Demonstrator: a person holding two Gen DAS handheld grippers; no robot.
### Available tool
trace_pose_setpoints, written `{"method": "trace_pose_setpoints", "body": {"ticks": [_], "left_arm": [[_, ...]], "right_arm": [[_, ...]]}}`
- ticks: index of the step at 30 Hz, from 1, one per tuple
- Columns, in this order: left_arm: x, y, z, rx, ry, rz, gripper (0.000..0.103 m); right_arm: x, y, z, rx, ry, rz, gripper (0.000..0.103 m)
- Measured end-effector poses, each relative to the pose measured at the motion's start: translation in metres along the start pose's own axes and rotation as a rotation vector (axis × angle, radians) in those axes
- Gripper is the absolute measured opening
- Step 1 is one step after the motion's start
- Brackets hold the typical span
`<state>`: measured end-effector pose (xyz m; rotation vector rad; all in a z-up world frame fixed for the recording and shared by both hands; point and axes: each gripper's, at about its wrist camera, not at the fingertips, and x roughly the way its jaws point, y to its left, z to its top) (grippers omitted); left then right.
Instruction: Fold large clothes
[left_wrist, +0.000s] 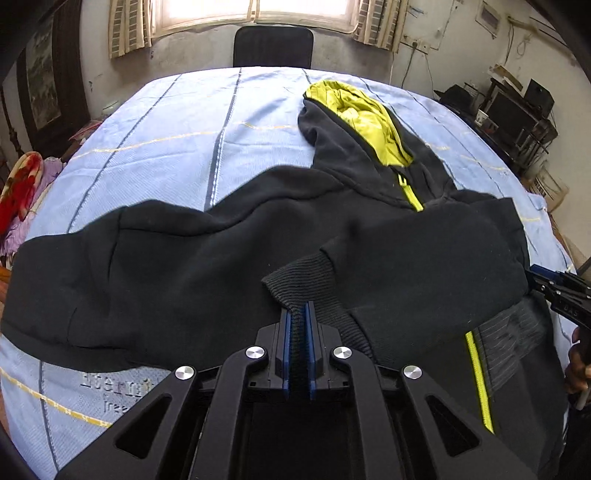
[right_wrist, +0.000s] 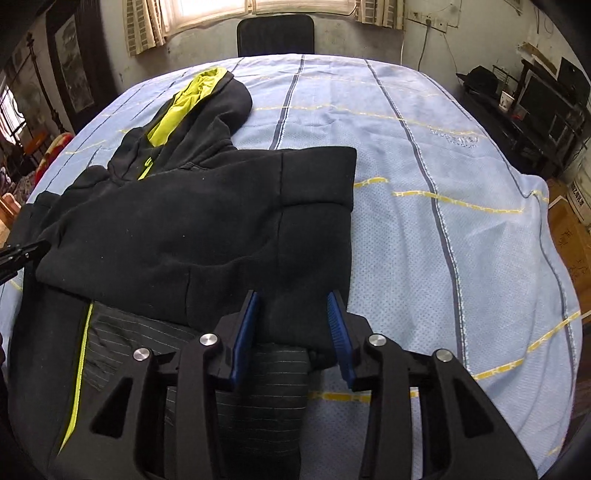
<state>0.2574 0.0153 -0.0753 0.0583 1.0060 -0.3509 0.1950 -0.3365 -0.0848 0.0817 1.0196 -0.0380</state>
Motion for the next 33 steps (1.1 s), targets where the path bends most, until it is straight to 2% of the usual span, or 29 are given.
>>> {"method": "trace_pose_setpoints", "body": {"ticks": [3, 4, 5, 7, 12, 17, 21, 23, 27, 30, 33], "left_arm": [[-0.027, -0.011, 0.007, 0.034, -0.084, 0.037, 0.011], [-0.034, -0.016, 0.01, 0.047, -0.109, 0.049, 0.023], [-0.042, -0.023, 0.014, 0.059, -0.139, 0.05, 0.039], [-0.05, -0.042, 0.022, 0.087, -0.167, 0.018, 0.048], [-0.04, -0.083, 0.035, 0.147, -0.169, -0.024, 0.048], [0.011, -0.113, 0.04, 0.183, -0.074, -0.08, 0.048], [0.051, -0.115, 0.035, 0.175, 0.003, -0.063, 0.051], [0.052, -0.111, 0.033, 0.167, -0.021, -0.077, 0.052], [0.047, -0.102, 0.034, 0.132, -0.016, -0.07, 0.052], [0.029, -0.085, 0.035, 0.1, -0.042, -0.067, 0.051], [0.012, -0.068, 0.031, 0.096, -0.062, -0.037, 0.051]], "right_arm": [[-0.02, -0.005, 0.012, 0.019, -0.057, 0.026, 0.038], [-0.027, -0.006, 0.018, 0.026, -0.083, 0.026, 0.038], [-0.03, -0.008, 0.024, 0.031, -0.099, 0.024, 0.038], [-0.032, -0.008, 0.04, 0.045, -0.121, 0.023, 0.039], [-0.005, -0.006, 0.066, 0.097, -0.103, 0.032, 0.04], [0.033, -0.006, 0.07, 0.131, -0.059, 0.03, 0.043], [0.046, -0.004, 0.063, 0.105, -0.052, 0.014, 0.047], [0.046, 0.0, 0.063, 0.082, -0.051, 0.005, 0.052], [0.038, 0.002, 0.06, 0.076, -0.074, -0.002, 0.052], [0.012, 0.007, 0.054, 0.073, -0.114, 0.05, 0.052], [-0.01, 0.026, 0.041, 0.015, -0.133, 0.093, 0.053]]}}
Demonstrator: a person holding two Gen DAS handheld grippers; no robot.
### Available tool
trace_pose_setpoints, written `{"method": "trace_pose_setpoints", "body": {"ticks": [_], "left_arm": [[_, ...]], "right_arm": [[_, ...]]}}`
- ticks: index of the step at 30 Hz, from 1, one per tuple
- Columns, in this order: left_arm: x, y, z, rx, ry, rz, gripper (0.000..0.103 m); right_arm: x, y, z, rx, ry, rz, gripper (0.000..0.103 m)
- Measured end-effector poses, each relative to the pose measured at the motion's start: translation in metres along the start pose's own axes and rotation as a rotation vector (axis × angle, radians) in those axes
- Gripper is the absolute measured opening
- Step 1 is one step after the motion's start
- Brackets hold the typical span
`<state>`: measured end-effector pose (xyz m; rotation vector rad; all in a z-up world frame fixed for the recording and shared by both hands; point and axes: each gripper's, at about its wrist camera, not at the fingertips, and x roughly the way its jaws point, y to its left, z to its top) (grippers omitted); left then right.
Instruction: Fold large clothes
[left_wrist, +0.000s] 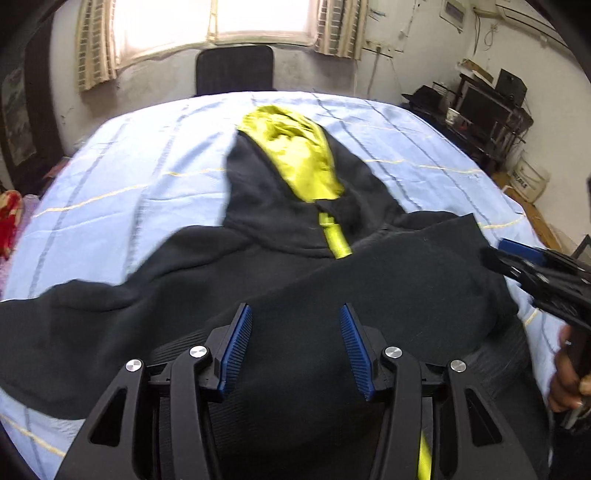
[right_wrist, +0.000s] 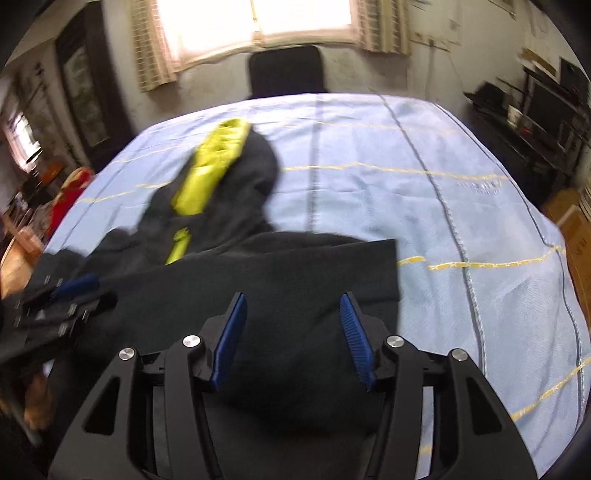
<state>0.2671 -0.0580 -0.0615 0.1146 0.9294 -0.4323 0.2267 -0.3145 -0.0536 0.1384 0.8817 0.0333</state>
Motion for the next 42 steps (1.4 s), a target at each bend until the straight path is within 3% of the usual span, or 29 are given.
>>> {"method": "trace_pose_setpoints", "body": {"ticks": [8, 15, 20, 23, 25, 28, 33, 38, 40, 42], "left_arm": [[-0.013, 0.049, -0.02, -0.076, 0.008, 0.063, 0.051], [-0.062, 0.117, -0.038, -0.218, -0.061, 0.151, 0.051], [-0.09, 0.18, -0.066, -0.375, -0.074, 0.272, 0.057], [-0.097, 0.223, -0.086, -0.535, -0.066, 0.32, 0.057], [-0.095, 0.248, -0.099, -0.646, -0.05, 0.317, 0.057], [-0.093, 0.274, -0.111, -0.771, -0.057, 0.248, 0.056], [-0.092, 0.285, -0.104, -0.836, -0.074, 0.192, 0.056], [-0.083, 0.278, -0.09, -0.856, -0.063, 0.234, 0.06], [-0.084, 0.279, -0.089, -0.881, -0.065, 0.235, 0.057], [-0.084, 0.285, -0.094, -0.891, -0.066, 0.251, 0.034]], "right_arm": [[-0.009, 0.04, -0.021, -0.094, 0.027, 0.037, 0.054], [-0.014, 0.024, -0.025, -0.035, 0.015, 0.029, 0.06], [-0.021, 0.017, -0.028, -0.007, 0.005, 0.025, 0.06], [-0.028, 0.016, -0.028, -0.005, -0.009, 0.018, 0.061], [-0.033, 0.017, -0.028, -0.003, -0.019, 0.014, 0.063], [-0.044, 0.02, -0.027, 0.0, -0.04, 0.009, 0.065], [-0.056, 0.028, -0.026, -0.012, -0.067, 0.009, 0.068], [-0.061, 0.032, -0.026, -0.008, -0.081, 0.014, 0.068], [-0.061, 0.03, -0.026, -0.003, -0.081, 0.011, 0.068], [-0.06, 0.025, -0.027, 0.01, -0.08, 0.011, 0.068]]}}
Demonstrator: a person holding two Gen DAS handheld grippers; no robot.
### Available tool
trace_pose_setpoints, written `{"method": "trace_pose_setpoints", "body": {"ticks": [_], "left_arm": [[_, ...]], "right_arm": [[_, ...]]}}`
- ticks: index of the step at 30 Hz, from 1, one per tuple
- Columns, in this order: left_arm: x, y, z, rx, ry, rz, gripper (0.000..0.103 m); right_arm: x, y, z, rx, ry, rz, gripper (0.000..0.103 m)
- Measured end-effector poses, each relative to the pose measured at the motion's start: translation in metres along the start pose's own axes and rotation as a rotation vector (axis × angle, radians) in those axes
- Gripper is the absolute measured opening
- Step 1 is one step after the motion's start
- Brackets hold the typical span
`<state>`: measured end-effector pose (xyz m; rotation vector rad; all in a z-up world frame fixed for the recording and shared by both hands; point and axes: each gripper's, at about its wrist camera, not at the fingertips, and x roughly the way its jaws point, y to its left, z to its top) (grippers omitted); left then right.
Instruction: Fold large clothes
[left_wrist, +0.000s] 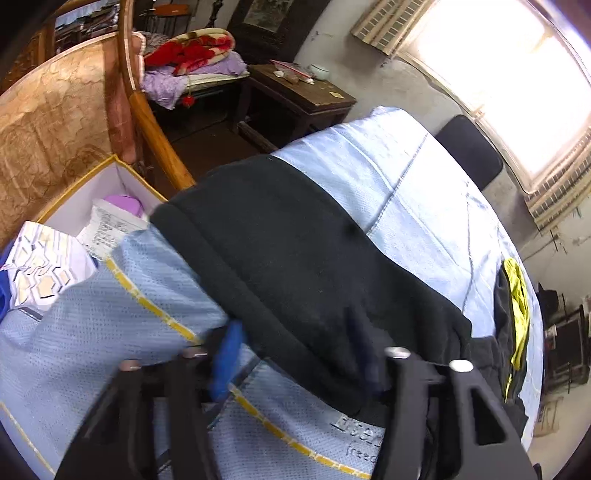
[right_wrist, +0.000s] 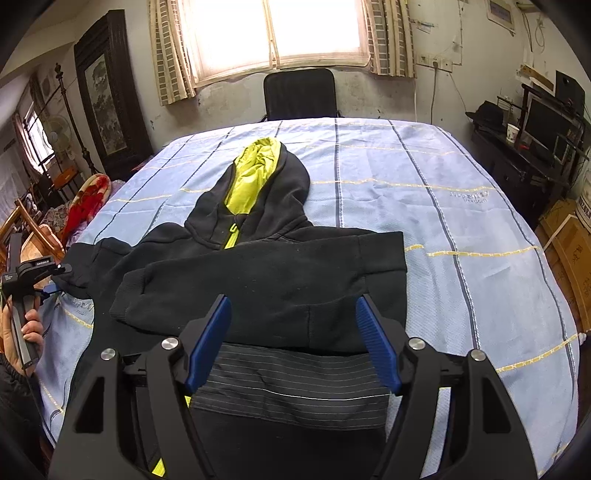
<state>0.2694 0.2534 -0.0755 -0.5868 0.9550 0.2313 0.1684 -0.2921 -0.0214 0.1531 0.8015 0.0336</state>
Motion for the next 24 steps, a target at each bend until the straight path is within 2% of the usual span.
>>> {"method": "trace_pose_setpoints", "body": {"ticks": [1, 3, 7, 9, 11, 13, 16, 17, 18, 19, 21, 24], "left_arm": [[-0.001, 0.004, 0.001, -0.01, 0.002, 0.003, 0.022], [-0.004, 0.011, 0.002, -0.037, 0.011, -0.03, 0.014], [-0.026, 0.004, 0.003, -0.016, -0.049, -0.055, 0.015], [-0.023, -0.005, 0.008, 0.021, -0.066, -0.027, 0.016], [-0.006, -0.01, 0.014, 0.038, -0.031, 0.006, 0.028], [0.009, -0.009, 0.016, 0.022, 0.005, 0.011, 0.032], [0.014, -0.005, 0.015, -0.011, 0.009, 0.003, 0.029], [0.011, -0.006, 0.014, -0.009, -0.007, 0.01, 0.018], [0.006, -0.011, 0.014, 0.014, -0.031, 0.016, 0.009], [0.003, -0.015, 0.014, 0.037, -0.042, 0.019, 0.005], [-0.008, -0.028, 0.013, 0.088, -0.072, 0.034, 0.004], [-0.03, -0.064, 0.005, 0.227, -0.148, 0.073, 0.004]], "right_arm": [[0.001, -0.002, 0.0, 0.006, 0.0, 0.0, 0.068], [0.002, -0.009, -0.001, 0.022, 0.004, 0.002, 0.068], [0.007, -0.016, -0.003, 0.041, 0.016, 0.008, 0.068], [0.011, -0.018, -0.005, 0.049, 0.025, 0.014, 0.068], [0.012, -0.02, -0.006, 0.054, 0.025, 0.02, 0.068], [0.012, -0.022, -0.007, 0.058, 0.021, 0.021, 0.068], [0.012, -0.027, -0.007, 0.067, 0.021, 0.013, 0.068], [0.012, -0.031, -0.008, 0.072, 0.022, 0.008, 0.068], [0.012, -0.033, -0.008, 0.077, 0.021, 0.007, 0.068], [0.012, -0.036, -0.009, 0.082, 0.02, 0.006, 0.068], [0.012, -0.043, -0.009, 0.099, 0.016, 0.009, 0.068], [0.012, -0.052, -0.009, 0.133, 0.01, 0.032, 0.068]]}}
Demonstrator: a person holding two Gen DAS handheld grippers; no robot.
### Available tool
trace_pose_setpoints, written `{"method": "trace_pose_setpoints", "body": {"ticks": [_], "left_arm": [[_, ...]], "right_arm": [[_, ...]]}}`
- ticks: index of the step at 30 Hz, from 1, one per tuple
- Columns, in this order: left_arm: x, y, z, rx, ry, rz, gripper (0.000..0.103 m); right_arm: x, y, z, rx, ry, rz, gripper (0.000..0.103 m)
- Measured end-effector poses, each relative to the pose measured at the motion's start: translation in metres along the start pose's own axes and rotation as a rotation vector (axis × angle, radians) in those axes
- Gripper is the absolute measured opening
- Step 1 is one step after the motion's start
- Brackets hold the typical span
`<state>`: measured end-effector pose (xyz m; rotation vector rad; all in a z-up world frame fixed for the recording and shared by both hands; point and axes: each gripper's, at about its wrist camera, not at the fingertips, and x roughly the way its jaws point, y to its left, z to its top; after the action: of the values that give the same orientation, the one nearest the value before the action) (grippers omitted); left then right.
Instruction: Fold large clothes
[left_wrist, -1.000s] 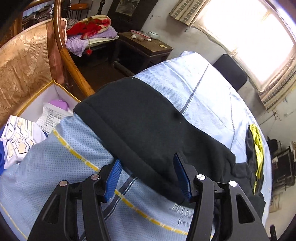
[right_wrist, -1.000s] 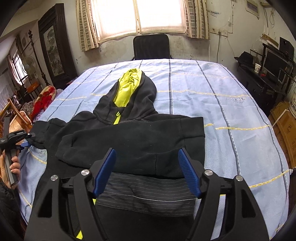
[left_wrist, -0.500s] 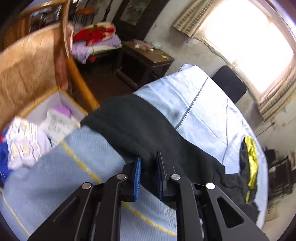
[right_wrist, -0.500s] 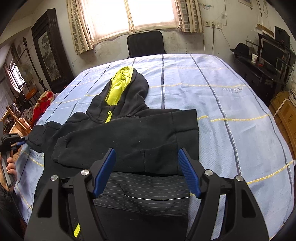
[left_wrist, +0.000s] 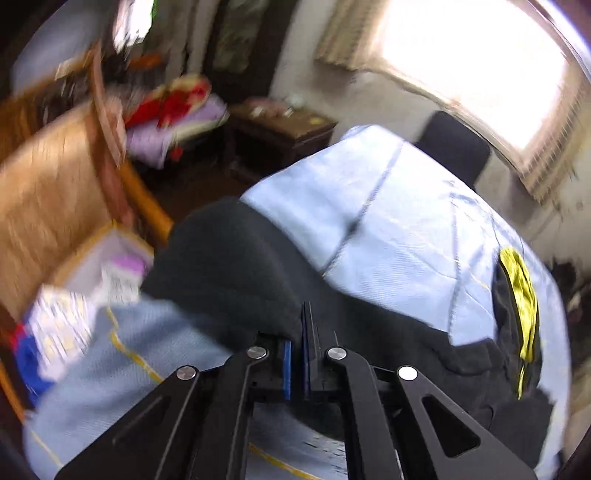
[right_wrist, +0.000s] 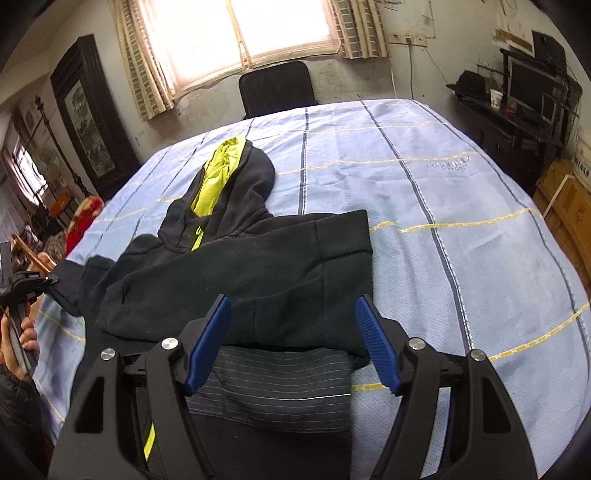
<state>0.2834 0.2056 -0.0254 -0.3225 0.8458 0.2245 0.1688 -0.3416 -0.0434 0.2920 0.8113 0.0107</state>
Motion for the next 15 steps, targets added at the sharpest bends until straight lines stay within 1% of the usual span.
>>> {"method": "trace_pose_setpoints", "body": {"ticks": [2, 3, 5, 8, 11, 12, 15], "left_arm": [[-0.019, -0.036, -0.003, 0.108, -0.044, 0.005, 0.004], [-0.025, -0.05, -0.005, 0.146, -0.058, 0.006, 0.004], [-0.042, -0.09, -0.013, 0.256, -0.101, 0.007, 0.004], [-0.064, -0.151, -0.032, 0.41, -0.159, -0.007, 0.004], [-0.081, -0.207, -0.065, 0.569, -0.224, -0.029, 0.004], [-0.087, -0.229, -0.083, 0.644, -0.247, -0.044, 0.004], [-0.086, -0.269, -0.124, 0.78, -0.255, -0.081, 0.005]], "right_arm": [[0.0, -0.004, 0.0, 0.014, -0.003, 0.01, 0.068], [0.001, -0.006, 0.0, 0.018, -0.004, 0.012, 0.068], [0.002, -0.009, 0.0, 0.022, -0.005, 0.016, 0.068], [0.004, -0.017, -0.001, 0.048, 0.0, 0.03, 0.068], [0.003, -0.024, -0.002, 0.07, -0.001, 0.04, 0.068], [0.002, -0.026, -0.002, 0.076, -0.001, 0.043, 0.068], [0.001, -0.034, -0.001, 0.104, -0.005, 0.057, 0.068]]}}
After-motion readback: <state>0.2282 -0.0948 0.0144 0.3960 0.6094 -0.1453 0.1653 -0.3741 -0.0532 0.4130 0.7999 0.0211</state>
